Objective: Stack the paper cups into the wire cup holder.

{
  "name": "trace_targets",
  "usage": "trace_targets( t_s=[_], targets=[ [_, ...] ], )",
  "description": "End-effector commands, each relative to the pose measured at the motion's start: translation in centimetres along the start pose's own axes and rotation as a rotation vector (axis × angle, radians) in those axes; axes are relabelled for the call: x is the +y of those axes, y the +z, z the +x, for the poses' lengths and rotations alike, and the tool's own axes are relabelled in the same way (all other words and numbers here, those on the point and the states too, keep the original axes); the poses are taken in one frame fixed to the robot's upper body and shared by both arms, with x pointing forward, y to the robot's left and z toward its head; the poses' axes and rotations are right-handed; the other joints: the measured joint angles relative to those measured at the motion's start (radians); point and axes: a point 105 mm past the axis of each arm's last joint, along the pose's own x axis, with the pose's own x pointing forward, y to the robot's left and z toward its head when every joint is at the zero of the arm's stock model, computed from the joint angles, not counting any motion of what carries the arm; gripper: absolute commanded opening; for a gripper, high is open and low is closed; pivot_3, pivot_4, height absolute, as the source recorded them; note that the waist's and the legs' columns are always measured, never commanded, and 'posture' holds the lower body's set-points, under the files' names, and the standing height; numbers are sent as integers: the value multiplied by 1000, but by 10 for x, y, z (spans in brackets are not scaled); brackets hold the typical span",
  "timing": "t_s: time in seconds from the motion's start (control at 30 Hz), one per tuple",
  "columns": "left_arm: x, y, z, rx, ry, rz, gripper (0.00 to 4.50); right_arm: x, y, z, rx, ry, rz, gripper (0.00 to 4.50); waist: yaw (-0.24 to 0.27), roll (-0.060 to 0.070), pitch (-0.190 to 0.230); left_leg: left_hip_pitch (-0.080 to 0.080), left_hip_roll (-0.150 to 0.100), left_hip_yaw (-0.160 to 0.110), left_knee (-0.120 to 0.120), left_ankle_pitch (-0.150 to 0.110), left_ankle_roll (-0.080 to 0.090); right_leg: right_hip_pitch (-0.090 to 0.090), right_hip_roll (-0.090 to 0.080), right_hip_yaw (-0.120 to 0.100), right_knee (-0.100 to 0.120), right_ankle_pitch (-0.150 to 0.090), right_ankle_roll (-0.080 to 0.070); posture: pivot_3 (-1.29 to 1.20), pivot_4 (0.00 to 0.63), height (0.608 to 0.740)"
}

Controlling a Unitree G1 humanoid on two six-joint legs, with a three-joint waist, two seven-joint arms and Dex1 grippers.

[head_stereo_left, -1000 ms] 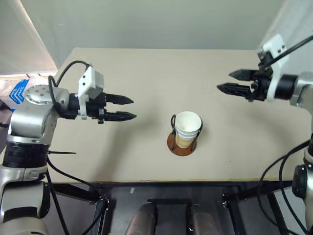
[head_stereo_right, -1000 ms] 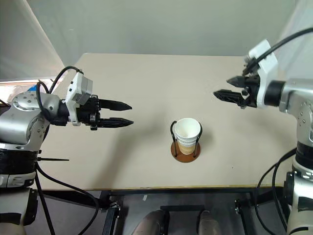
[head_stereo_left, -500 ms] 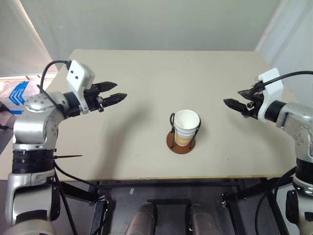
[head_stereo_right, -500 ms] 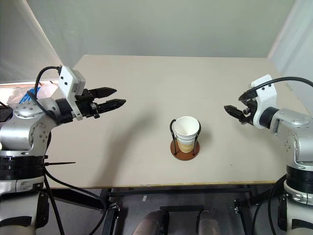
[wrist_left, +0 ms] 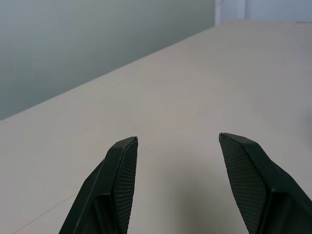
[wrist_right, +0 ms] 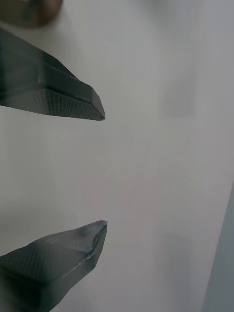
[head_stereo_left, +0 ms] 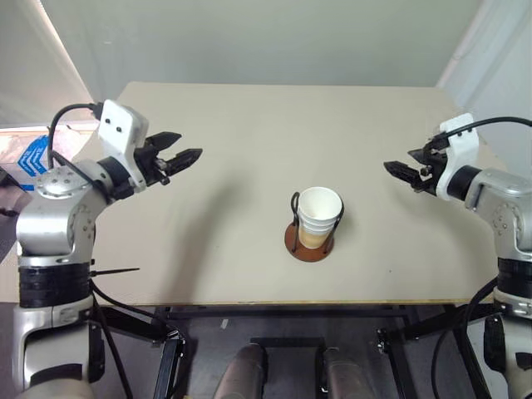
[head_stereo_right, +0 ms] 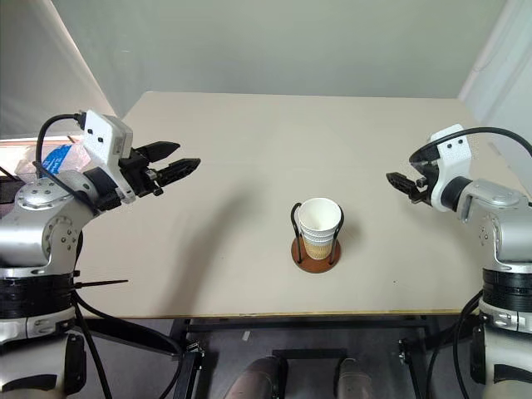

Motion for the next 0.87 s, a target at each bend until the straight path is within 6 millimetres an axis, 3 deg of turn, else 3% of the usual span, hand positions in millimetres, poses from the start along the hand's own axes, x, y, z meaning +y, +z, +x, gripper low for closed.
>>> trace_targets(
  t_s=[0.03, 0.13, 0.23, 0.43, 0.6, 0.87],
  targets=[
    [3, 10, 4, -39, 34, 0, 2918, -13, 19, -6, -60, -59, -34, 3446, 0, 0, 0, 0, 0, 0, 0, 0, 0, 0, 0, 0, 0, 0, 0, 0, 150, 740],
    [3, 7, 9, -37, 49, -35, 3467, -14, 19, -8, -58, -69, -36, 3474, 1, 0, 0, 0, 0, 0, 0, 0, 0, 0, 0, 0, 0, 0, 0, 0, 150, 740],
    [-1, 7, 13, -48, 19, -52, 4463, -15, 20, -11, -53, -83, -43, 3474, 1, 0, 0, 0, 0, 0, 0, -1, -1, 0, 0, 0, 0, 0, -1, 0, 150, 740],
    [-1, 8, 23, -48, 0, -42, 4463, -25, 15, -24, -29, -129, -37, 3474, 6, 0, 0, 0, 0, 0, 0, -1, -1, 0, 0, -1, -1, 0, -1, 0, 150, 740],
    [-12, 5, 33, -44, -80, -30, 4500, -29, 10, -35, -2, -178, -33, 4433, 7, 0, 0, -1, 0, 0, 0, -1, 0, 0, 0, 0, -2, 1, 0, 0, 150, 740],
    [-18, 7, 52, -53, -129, 10, 4500, -26, 4, -47, 29, -191, -34, 4433, 8, 0, 0, -1, 0, 0, 0, -1, 0, 1, 0, 0, -2, 1, 1, 0, 150, 740]
  ],
)
